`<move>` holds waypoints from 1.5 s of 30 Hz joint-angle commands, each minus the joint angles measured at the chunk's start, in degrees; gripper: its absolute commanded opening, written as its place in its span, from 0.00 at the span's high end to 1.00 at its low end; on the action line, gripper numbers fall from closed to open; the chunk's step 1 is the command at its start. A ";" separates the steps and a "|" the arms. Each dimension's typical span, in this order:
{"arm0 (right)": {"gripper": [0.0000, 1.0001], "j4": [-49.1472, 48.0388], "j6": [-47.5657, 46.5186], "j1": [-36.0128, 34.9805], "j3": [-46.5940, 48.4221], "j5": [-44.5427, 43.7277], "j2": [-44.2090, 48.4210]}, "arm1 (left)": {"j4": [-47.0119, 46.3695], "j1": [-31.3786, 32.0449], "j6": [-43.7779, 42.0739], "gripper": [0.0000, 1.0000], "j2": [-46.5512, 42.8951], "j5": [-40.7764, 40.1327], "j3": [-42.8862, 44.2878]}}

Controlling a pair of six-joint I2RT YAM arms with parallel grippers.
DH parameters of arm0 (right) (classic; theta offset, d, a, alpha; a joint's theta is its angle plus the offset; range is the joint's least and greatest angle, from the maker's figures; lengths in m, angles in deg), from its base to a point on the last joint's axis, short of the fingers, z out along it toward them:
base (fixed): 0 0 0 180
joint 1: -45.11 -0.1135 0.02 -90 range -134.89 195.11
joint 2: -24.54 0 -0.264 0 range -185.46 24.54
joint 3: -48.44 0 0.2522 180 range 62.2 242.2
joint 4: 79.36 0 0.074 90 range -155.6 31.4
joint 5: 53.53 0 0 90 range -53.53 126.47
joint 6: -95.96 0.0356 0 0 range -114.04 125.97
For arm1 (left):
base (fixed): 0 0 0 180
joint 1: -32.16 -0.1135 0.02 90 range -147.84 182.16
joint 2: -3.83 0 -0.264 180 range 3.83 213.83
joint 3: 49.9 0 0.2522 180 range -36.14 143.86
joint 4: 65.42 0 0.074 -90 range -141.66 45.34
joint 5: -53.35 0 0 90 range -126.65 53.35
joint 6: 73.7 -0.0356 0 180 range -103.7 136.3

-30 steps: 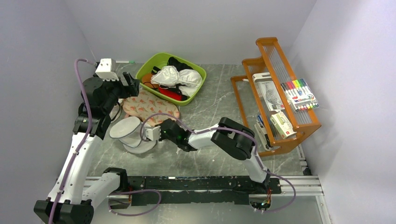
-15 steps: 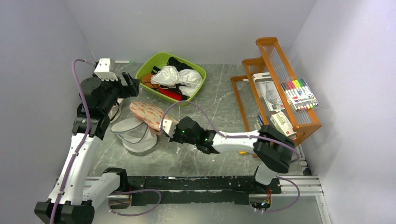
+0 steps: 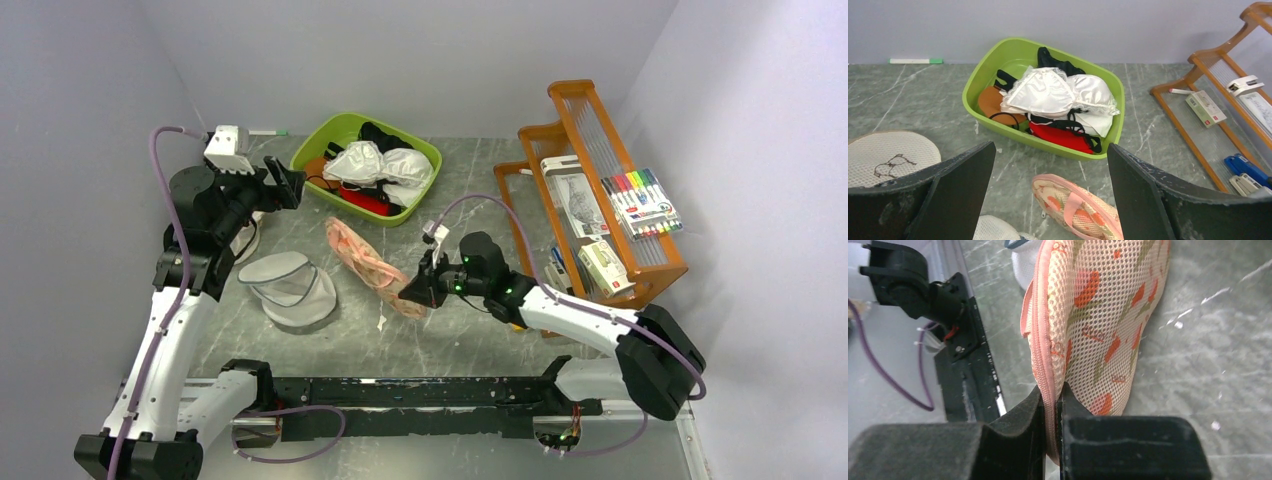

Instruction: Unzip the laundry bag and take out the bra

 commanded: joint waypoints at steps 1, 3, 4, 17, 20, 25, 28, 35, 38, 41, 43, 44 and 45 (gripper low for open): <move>1.00 3.39 7.38 2.39 -0.58 7.28 3.66 | -3.18 -0.57 0.71 0.06 0.38 4.32 0.62; 1.00 5.31 7.18 3.83 -0.58 7.39 4.64 | -2.92 -0.57 0.90 0.06 0.99 4.88 0.78; 1.00 5.39 7.23 4.53 -0.77 7.64 5.05 | -3.21 -0.50 1.15 0.06 1.02 5.28 0.66; 0.95 32.23 -11.57 7.73 10.79 -9.41 12.30 | -3.33 -0.39 1.93 0.06 1.78 7.01 0.69; 0.93 39.11 -17.08 3.27 15.14 -21.63 11.10 | -3.28 -0.39 1.89 0.06 1.64 6.94 0.69; 0.71 41.09 -20.20 -9.54 16.36 -28.00 7.30 | -2.99 -0.39 1.83 0.06 1.46 6.20 0.78; 0.50 36.63 -14.78 -11.32 17.35 -17.29 2.24 | -3.10 -0.39 1.90 0.06 1.68 6.61 0.72; 0.00 23.00 -4.53 -10.33 14.50 -10.95 1.11 | -3.17 -0.33 2.24 0.06 2.80 5.77 0.35; 0.00 23.09 -1.12 -4.75 13.61 -13.86 2.44 | -0.66 0.70 3.26 0.06 4.31 4.73 1.01; 0.00 21.00 5.83 3.15 12.18 -9.80 1.76 | 2.67 0.75 5.53 0.06 5.28 7.65 -2.27; 0.00 20.56 6.54 6.88 13.28 -4.29 -1.71 | 4.73 0.87 9.07 0.06 5.41 11.19 -5.67; 0.00 21.17 6.40 7.73 14.74 -3.63 -4.15 | 6.12 0.92 10.05 0.06 5.48 13.38 -7.41; 0.00 22.19 5.38 7.92 16.40 -3.86 -6.72 | 7.45 1.00 11.43 0.06 5.57 15.73 -9.10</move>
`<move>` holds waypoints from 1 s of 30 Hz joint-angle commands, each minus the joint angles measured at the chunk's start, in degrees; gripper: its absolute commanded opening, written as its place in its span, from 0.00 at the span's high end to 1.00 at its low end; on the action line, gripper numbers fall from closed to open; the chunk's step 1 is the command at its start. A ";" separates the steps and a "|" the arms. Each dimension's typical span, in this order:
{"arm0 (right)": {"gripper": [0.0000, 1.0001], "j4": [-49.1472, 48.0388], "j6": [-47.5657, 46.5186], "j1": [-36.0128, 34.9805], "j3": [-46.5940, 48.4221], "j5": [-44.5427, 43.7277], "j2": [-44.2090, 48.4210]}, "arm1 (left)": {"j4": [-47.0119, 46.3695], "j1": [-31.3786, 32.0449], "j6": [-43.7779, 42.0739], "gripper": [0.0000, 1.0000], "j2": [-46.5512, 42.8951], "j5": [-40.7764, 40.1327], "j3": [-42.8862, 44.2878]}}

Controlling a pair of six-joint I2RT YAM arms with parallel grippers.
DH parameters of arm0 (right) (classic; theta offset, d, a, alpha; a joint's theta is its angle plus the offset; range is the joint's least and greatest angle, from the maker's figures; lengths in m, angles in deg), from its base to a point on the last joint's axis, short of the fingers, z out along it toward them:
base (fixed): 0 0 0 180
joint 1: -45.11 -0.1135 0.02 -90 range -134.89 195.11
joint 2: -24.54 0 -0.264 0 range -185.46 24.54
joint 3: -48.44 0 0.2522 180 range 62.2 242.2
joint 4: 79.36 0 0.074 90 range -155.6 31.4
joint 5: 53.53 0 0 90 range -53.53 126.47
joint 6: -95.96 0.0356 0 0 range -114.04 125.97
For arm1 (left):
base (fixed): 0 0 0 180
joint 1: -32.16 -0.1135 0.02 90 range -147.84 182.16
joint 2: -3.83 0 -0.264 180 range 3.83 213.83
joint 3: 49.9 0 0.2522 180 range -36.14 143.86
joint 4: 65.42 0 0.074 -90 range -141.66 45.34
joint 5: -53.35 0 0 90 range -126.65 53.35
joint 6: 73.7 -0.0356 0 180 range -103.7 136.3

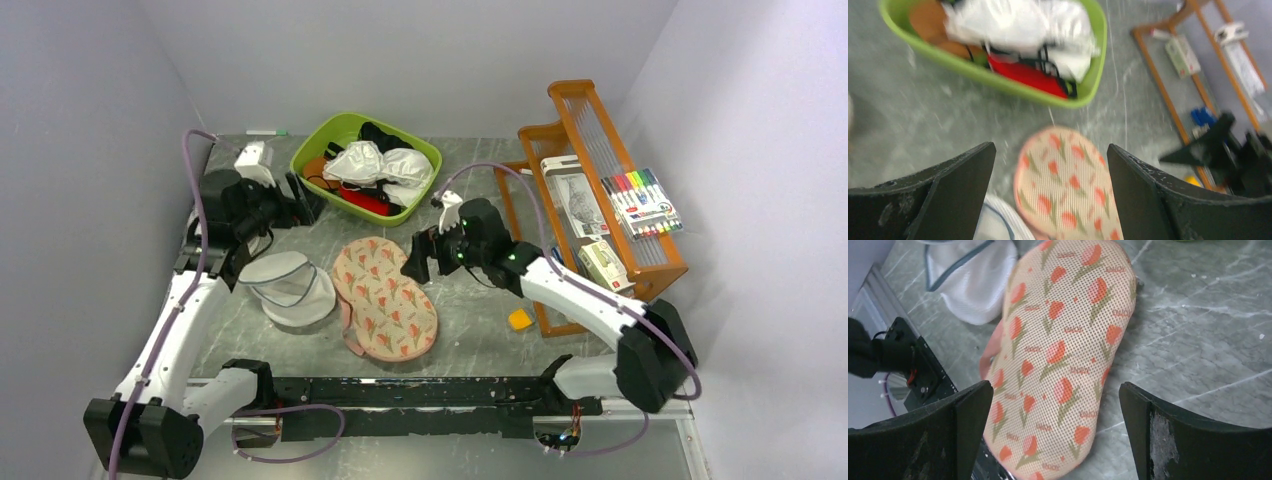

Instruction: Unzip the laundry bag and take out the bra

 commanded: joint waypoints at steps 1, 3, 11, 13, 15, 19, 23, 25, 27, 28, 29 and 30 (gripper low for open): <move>0.00 0.37 2.30 2.90 4.85 4.81 -9.44 | 8.17 0.56 6.95 0.06 0.53 10.78 -7.17; 0.00 -0.32 1.72 3.04 6.98 5.01 -14.44 | 10.66 1.39 9.59 0.06 -0.45 14.08 -10.72; 0.16 -10.80 3.34 5.55 1.63 12.48 -22.01 | 10.66 16.30 23.60 0.06 -6.68 0.43 -19.72; 0.18 -10.93 2.28 5.58 -0.74 12.47 -20.96 | 14.69 19.61 24.52 0.06 -4.91 -7.76 -18.09; 0.20 -10.91 1.83 5.59 -3.17 12.07 -19.50 | 17.09 22.18 25.45 0.06 -1.23 -12.97 -16.08; 0.25 -13.75 3.15 5.60 -7.85 13.50 -17.32 | 16.87 26.90 25.91 0.06 7.84 -18.73 -11.65; 0.33 -17.81 6.13 5.35 -11.41 15.27 -16.42 | 14.81 28.08 24.44 0.06 14.05 -22.00 -8.29; 0.38 -18.81 7.03 5.09 -12.83 15.27 -15.89 | 12.73 28.20 24.43 0.06 17.24 -20.60 -7.87; 0.39 -20.43 8.24 4.47 -14.50 15.87 -14.85 | 10.90 28.34 24.76 0.06 19.66 -20.65 -7.83; 0.39 -21.39 8.85 3.73 -15.87 16.08 -14.12 | 10.10 28.45 25.01 0.06 20.73 -20.62 -7.95; 0.39 -22.36 9.71 2.88 -16.77 16.16 -13.38 | 9.04 28.66 25.23 0.06 21.51 -20.57 -8.33; 0.39 -22.99 10.61 1.63 -17.49 15.99 -12.64 | 7.55 28.95 25.33 0.06 22.18 -20.01 -8.97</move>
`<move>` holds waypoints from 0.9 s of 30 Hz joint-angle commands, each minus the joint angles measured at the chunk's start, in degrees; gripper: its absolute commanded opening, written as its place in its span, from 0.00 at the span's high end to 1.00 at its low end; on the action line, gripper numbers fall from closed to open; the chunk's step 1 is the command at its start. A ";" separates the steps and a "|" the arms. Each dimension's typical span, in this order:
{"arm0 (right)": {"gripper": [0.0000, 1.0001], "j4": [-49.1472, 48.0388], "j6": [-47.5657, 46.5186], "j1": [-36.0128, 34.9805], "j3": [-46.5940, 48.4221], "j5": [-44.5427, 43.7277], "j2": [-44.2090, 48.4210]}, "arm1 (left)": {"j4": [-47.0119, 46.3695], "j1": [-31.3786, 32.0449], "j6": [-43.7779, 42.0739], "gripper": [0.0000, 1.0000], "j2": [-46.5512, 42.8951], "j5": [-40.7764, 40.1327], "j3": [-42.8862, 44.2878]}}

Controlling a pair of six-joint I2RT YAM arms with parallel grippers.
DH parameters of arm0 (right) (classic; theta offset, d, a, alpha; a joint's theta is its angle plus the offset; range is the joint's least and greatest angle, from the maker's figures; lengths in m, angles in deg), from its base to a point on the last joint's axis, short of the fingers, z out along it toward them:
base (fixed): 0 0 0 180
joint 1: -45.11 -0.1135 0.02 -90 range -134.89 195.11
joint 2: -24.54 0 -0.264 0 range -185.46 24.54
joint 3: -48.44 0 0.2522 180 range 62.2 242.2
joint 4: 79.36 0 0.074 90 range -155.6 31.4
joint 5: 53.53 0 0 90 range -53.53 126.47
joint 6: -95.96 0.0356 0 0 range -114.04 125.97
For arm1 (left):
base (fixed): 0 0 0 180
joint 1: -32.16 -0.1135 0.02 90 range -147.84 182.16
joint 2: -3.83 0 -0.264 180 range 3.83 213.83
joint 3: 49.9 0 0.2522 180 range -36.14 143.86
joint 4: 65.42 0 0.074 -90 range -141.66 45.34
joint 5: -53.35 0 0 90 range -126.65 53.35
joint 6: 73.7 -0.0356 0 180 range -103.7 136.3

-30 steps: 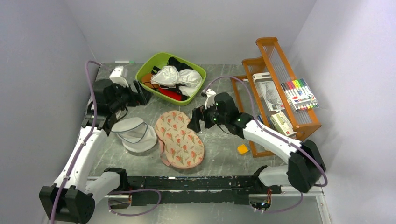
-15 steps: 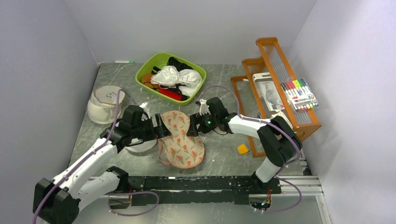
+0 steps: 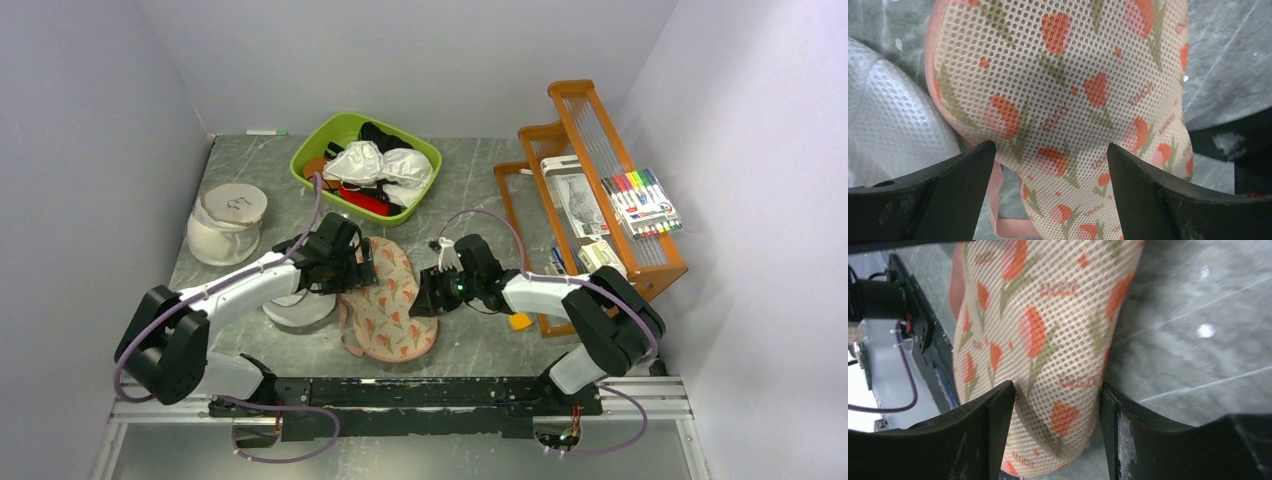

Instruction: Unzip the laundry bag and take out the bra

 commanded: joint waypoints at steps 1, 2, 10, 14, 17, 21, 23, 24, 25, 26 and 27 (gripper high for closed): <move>0.39 -5.62 4.63 -4.38 -3.11 0.96 3.82 | -6.91 1.26 0.94 0.06 3.16 -0.63 -0.27; 0.39 -6.40 6.08 -6.22 -3.45 0.43 4.50 | -8.33 1.71 1.05 0.06 3.67 0.09 -0.62; 0.29 -18.01 16.06 -15.03 -6.24 -2.58 10.24 | -11.74 6.53 -5.38 0.06 9.88 3.17 8.81; 0.07 -2.93 8.88 -12.38 -4.88 -8.79 14.94 | -2.86 6.71 -9.69 0.06 10.54 -7.61 14.96; 0.00 3.40 5.44 -8.68 -5.43 -8.17 19.28 | 2.63 6.65 -12.86 0.06 7.11 -14.15 15.84; 0.00 10.57 1.23 -5.68 -3.41 -10.42 21.85 | 6.35 6.68 -11.59 0.06 0.20 -10.06 12.35; 0.00 13.07 -0.91 -3.68 -0.68 -12.12 21.06 | 6.10 6.70 -8.73 0.06 -3.79 -3.52 8.02; 0.00 13.58 -1.71 -2.50 0.48 -12.28 20.37 | 5.15 6.76 -6.63 0.06 -5.95 0.10 5.40; 0.00 13.33 -2.35 -0.88 1.52 -11.89 19.40 | 3.65 6.88 -4.25 0.06 -7.95 3.89 2.17; 0.01 12.80 -2.92 0.56 2.69 -11.04 18.17 | 2.16 7.09 -1.99 0.06 -10.19 7.04 -0.88; 0.01 12.12 -3.55 2.04 3.96 -9.87 16.42 | 0.33 7.71 0.56 0.06 -12.16 9.83 -3.77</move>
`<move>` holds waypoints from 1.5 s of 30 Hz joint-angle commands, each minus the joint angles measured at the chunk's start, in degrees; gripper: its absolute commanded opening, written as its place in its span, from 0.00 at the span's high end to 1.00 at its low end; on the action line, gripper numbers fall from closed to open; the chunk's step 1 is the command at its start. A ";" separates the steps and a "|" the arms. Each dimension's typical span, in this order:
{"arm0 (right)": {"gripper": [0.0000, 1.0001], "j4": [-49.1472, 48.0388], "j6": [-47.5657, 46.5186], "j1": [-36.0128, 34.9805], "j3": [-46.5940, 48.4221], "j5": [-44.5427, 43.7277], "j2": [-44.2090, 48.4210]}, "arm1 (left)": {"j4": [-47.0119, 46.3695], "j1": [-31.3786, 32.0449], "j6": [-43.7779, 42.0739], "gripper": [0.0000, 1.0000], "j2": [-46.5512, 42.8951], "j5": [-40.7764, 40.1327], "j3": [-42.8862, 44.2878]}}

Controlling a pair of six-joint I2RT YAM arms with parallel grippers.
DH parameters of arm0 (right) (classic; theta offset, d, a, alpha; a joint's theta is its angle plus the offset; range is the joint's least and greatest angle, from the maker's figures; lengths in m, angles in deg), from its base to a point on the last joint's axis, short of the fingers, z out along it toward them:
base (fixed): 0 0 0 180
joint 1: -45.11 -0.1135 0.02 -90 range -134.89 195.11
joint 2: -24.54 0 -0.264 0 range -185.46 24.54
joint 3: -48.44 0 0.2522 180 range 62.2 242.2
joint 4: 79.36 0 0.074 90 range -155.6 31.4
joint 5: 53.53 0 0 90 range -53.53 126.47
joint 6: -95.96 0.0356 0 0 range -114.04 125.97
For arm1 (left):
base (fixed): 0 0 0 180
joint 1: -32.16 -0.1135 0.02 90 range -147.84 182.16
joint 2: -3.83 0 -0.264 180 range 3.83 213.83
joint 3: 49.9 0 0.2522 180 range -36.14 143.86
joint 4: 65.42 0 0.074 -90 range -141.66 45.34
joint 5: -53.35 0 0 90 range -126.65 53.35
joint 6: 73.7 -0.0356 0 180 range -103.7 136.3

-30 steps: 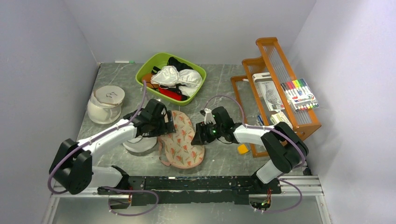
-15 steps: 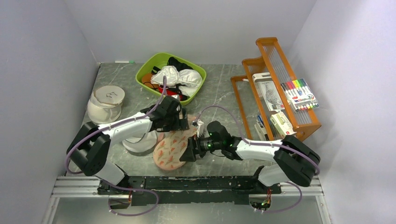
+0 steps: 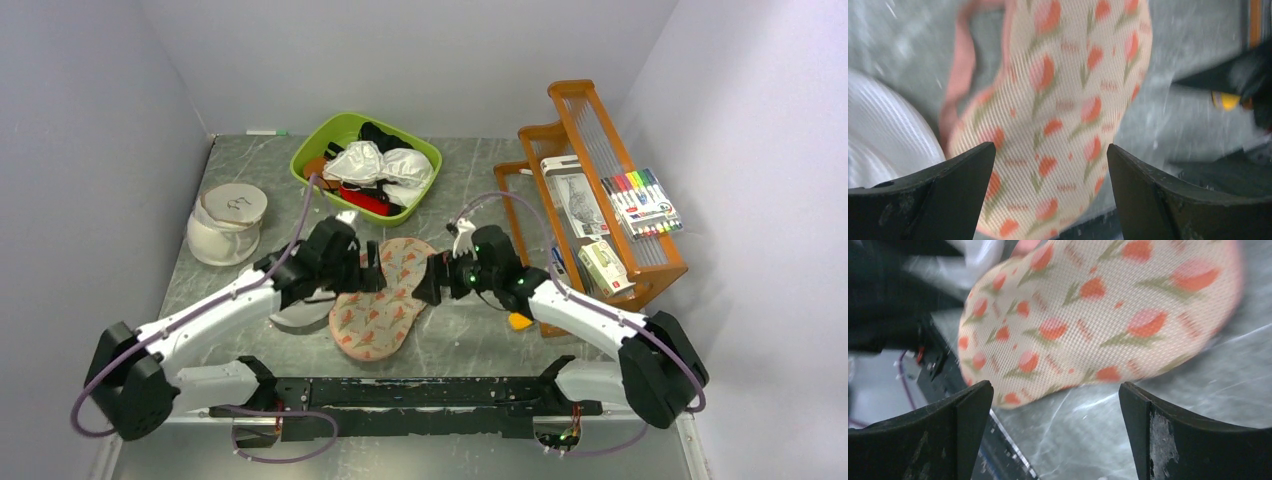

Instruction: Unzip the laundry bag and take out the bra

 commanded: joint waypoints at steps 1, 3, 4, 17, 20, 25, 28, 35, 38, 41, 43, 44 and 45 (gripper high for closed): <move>0.02 1.81 -5.34 5.72 6.72 1.29 -5.35 | -2.51 2.12 10.24 0.06 -7.39 14.80 -11.21; 0.06 1.40 -6.42 6.88 10.96 3.27 -10.16 | -3.54 4.41 14.09 0.06 -10.99 15.71 -14.62; 0.09 1.20 -6.69 7.11 13.02 4.44 -12.52 | -3.26 5.70 15.68 0.06 -12.63 15.11 -15.32; 0.27 -5.35 -1.33 7.41 12.68 9.62 -23.08 | -0.83 11.41 14.65 0.01 -0.04 -3.44 -11.94; 0.27 -11.94 5.01 6.46 5.47 11.64 -20.42 | -1.63 7.49 11.51 0.02 0.34 -4.03 -12.73; 0.27 -17.11 10.95 -0.23 1.17 10.05 -17.63 | -1.62 -4.86 6.17 0.02 -1.30 0.14 -14.78; 0.27 -11.97 8.51 -3.80 4.42 8.36 -15.60 | 1.43 -7.72 3.57 0.02 -4.32 1.46 -13.02; 0.17 7.86 -5.55 -0.99 11.39 -4.14 -3.00 | 0.47 -7.79 0.18 0.04 -14.93 13.02 -8.55; 0.13 12.91 -9.77 2.24 11.76 -9.81 2.23 | -2.92 -7.47 -3.48 0.04 -14.68 20.15 -6.84; 0.12 16.76 -11.66 4.01 11.69 -15.17 7.60 | -5.85 -6.07 -7.20 0.04 -12.05 23.13 -5.41; 0.12 19.34 -12.07 4.14 12.21 -18.80 10.48 | -6.88 -3.27 -9.61 0.04 -8.59 22.59 -3.60; 0.12 20.46 -12.00 4.18 12.32 -20.07 12.05 | -7.29 -1.42 -11.16 0.04 -6.96 21.72 -2.40; 0.12 21.41 -11.84 4.23 12.49 -21.01 13.58 | -7.64 0.85 -12.57 0.04 -5.18 19.57 -1.14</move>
